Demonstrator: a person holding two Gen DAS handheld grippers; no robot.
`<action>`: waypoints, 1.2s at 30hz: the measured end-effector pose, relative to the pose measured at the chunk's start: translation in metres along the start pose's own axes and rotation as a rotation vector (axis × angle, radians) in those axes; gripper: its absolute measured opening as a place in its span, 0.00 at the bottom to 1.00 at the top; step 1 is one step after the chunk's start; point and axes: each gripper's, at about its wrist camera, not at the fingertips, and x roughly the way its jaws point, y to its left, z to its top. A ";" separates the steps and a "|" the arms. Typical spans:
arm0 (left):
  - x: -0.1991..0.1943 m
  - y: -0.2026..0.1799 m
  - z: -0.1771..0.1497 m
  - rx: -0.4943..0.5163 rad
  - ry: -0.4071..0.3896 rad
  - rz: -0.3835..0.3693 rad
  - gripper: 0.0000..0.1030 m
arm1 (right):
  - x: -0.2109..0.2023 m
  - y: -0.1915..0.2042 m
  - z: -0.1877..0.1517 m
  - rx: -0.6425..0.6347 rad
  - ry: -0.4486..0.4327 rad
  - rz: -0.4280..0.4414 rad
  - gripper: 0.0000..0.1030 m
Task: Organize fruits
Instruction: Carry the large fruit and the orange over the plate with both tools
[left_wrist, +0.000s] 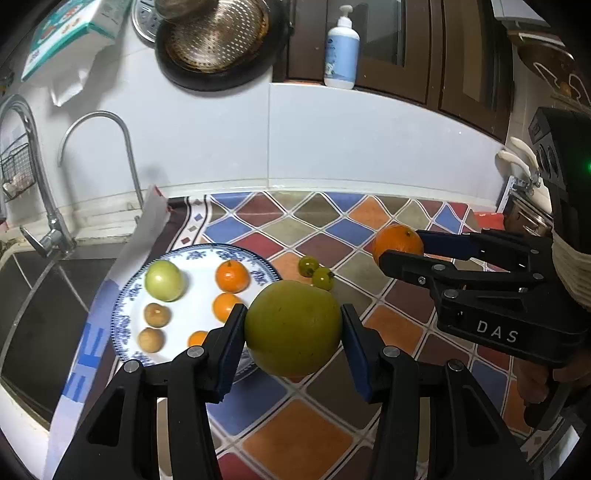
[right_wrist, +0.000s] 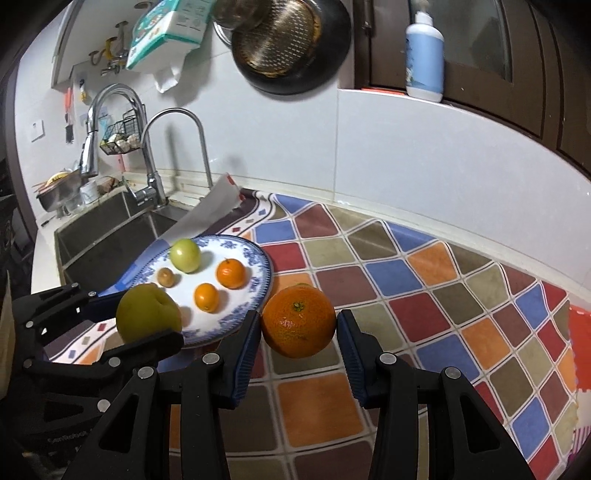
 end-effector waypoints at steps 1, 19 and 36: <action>-0.004 0.004 -0.001 0.000 -0.005 0.004 0.48 | -0.001 0.004 0.000 -0.002 -0.001 0.001 0.42; -0.008 0.066 -0.003 0.004 0.001 0.037 0.48 | 0.025 0.067 0.028 -0.052 -0.023 0.059 0.42; 0.047 0.101 0.001 0.008 0.063 0.024 0.48 | 0.102 0.087 0.063 -0.127 0.024 0.139 0.42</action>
